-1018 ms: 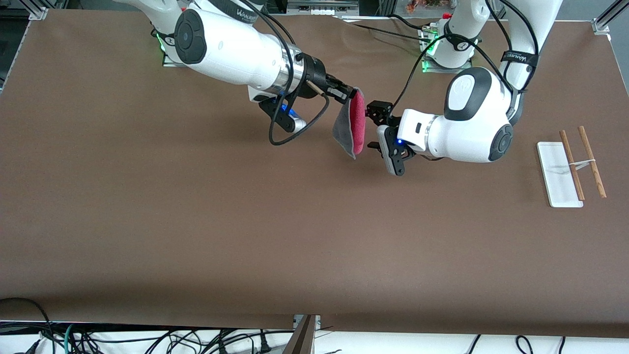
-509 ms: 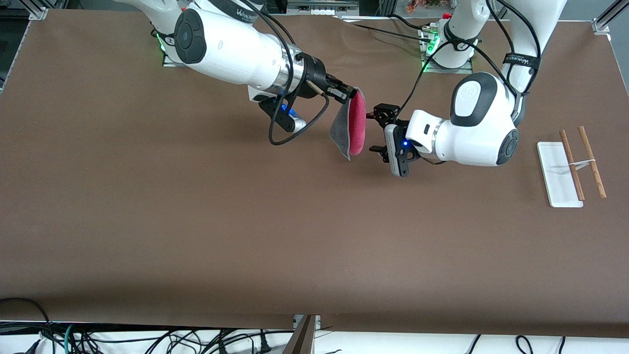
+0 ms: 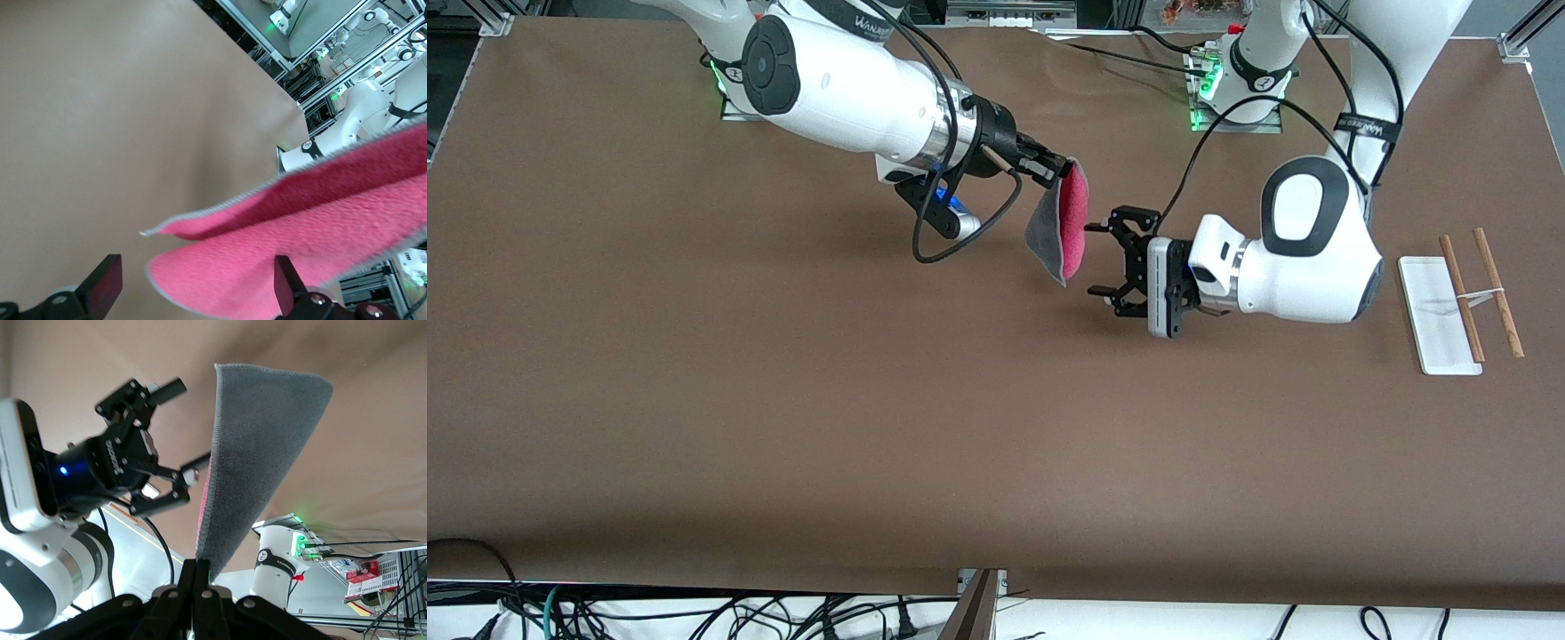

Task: Pass towel and hang on rack
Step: 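Grasp the hanging towel with the left gripper beside the right gripper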

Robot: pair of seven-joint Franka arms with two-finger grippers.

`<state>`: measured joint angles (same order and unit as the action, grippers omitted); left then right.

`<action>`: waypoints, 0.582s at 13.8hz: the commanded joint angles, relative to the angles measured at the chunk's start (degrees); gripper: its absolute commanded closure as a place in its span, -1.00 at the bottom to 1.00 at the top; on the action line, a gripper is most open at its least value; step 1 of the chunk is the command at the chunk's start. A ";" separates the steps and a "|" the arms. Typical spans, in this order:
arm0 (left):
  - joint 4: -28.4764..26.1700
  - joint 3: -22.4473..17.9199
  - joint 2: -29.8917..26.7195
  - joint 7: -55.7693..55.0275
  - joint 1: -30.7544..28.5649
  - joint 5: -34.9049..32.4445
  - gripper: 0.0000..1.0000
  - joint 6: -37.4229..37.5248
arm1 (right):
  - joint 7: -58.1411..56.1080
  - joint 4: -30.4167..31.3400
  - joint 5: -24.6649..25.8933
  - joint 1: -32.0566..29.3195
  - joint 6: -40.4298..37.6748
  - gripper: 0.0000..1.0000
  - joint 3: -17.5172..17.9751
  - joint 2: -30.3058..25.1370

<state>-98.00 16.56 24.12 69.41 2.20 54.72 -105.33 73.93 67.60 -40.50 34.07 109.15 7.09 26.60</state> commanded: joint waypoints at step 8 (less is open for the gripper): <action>9.06 1.63 10.51 14.34 2.36 3.99 -1.00 -0.67 | 1.12 -1.95 -0.55 0.21 -0.08 1.00 0.12 1.00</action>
<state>-89.86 17.70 33.43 80.50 3.42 56.61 -107.21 73.99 67.58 -40.50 34.07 109.15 7.09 26.61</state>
